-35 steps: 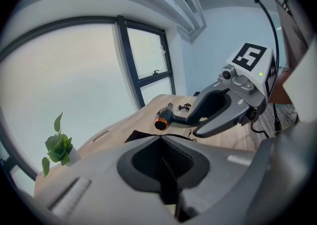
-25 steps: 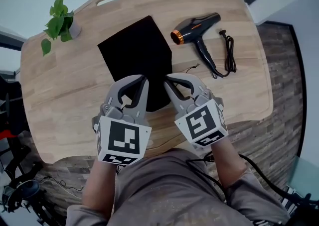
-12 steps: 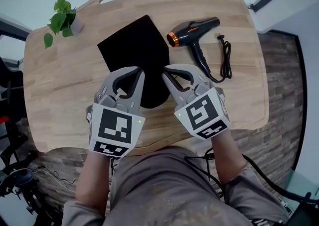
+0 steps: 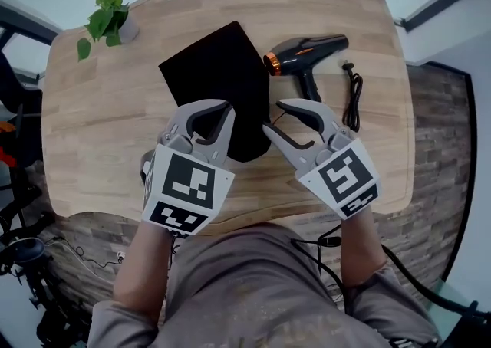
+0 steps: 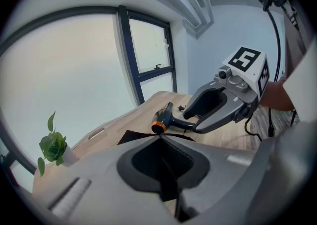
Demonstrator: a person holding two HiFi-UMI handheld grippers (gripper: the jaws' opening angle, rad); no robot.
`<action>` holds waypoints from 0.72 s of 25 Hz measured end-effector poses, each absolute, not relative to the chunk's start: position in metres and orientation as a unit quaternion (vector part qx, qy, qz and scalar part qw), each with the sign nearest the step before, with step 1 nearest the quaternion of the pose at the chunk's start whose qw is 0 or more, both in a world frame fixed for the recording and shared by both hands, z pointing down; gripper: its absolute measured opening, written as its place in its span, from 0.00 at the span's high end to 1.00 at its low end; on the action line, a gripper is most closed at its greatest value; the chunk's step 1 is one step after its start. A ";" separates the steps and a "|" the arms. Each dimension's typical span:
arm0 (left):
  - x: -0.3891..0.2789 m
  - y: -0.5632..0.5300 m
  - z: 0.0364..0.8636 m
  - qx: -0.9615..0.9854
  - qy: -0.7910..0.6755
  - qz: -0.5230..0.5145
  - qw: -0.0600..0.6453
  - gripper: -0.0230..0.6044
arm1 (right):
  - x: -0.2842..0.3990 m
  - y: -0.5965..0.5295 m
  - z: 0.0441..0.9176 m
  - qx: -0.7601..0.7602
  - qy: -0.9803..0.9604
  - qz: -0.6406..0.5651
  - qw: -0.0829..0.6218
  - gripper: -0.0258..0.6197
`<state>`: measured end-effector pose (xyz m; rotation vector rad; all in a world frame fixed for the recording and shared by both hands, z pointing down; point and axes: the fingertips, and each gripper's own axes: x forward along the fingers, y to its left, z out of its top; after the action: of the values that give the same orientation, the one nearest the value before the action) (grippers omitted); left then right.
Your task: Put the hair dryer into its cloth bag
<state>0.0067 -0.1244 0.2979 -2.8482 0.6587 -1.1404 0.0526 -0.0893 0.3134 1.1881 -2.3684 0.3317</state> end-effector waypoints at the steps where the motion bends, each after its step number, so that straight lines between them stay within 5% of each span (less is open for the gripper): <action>1: 0.008 -0.124 0.299 -0.908 0.209 -0.364 0.002 0.95 | 0.059 -0.088 0.310 0.437 -0.864 0.126 0.216 0.67; 5: 0.011 -0.124 0.300 -0.909 0.202 -0.366 0.006 0.95 | 0.106 -0.091 0.315 0.496 -0.831 0.160 0.193 0.67; 11: 0.008 -0.119 0.302 -0.911 0.199 -0.361 -0.004 0.95 | 0.167 -0.104 0.385 0.577 -0.739 0.225 0.265 0.53; 18: 0.010 -0.119 0.311 -0.922 0.186 -0.340 -0.029 0.95 | 0.187 -0.126 0.441 0.593 -0.691 0.273 0.311 0.49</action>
<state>0.0097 -0.1195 0.3111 -2.9491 0.5947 -1.0865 0.1869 -0.1260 0.4415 1.5654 -1.8236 0.7197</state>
